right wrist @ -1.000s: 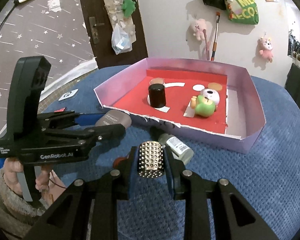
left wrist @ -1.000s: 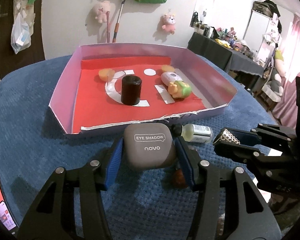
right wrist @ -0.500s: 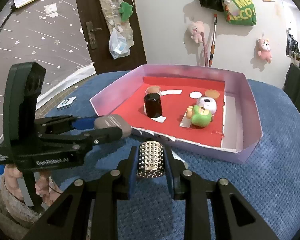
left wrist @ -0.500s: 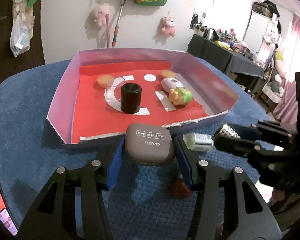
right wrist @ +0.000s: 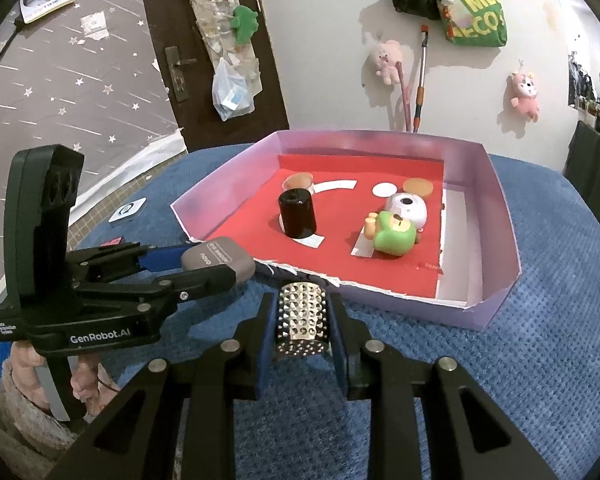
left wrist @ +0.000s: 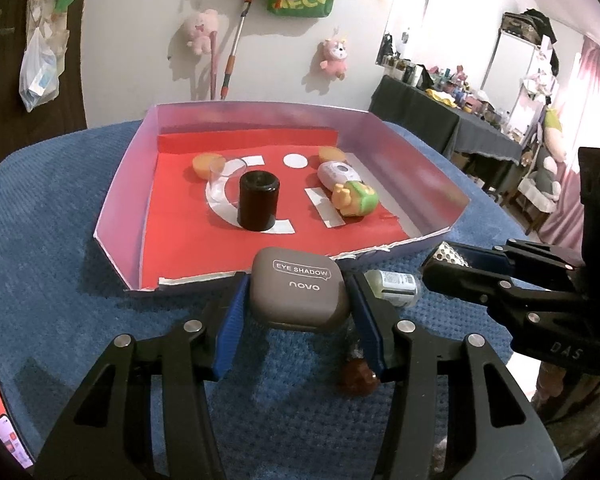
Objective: Organize rigid objects
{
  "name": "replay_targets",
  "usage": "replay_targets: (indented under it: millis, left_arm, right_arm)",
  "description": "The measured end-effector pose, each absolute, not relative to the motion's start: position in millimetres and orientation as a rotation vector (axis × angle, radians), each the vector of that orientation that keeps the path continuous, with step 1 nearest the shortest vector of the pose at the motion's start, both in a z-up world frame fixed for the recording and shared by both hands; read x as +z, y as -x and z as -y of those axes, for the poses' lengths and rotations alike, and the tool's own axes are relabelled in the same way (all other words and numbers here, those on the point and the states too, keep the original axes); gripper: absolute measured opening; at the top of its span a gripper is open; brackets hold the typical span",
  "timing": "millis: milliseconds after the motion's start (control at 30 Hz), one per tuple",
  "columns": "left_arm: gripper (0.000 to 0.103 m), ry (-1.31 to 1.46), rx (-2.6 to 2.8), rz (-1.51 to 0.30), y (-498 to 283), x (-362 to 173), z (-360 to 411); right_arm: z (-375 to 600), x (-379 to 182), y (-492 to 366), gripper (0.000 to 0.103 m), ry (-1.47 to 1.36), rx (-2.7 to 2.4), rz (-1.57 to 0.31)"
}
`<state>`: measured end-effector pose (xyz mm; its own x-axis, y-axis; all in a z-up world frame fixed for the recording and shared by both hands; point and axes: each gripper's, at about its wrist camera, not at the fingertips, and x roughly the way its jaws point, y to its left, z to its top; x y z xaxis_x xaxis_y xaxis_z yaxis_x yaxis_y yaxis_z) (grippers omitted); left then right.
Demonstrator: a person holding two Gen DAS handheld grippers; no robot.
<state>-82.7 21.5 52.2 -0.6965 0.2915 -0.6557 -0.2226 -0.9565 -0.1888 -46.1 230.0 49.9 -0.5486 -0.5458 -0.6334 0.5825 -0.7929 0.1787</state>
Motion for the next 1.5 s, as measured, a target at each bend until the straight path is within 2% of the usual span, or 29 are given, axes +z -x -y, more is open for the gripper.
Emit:
replay_targets:
  millis: [800,1500]
  left_arm:
    - [0.048,0.999,2.68,0.118,109.3,67.2,-21.3]
    - [0.048,1.188,2.586,0.181,160.8,23.4,-15.9]
  right_arm:
    - [-217.1,66.4,79.4,0.027,-0.906,-2.304,-0.094]
    - [-198.3,23.8,146.0,0.027,-1.141,-2.218,-0.083]
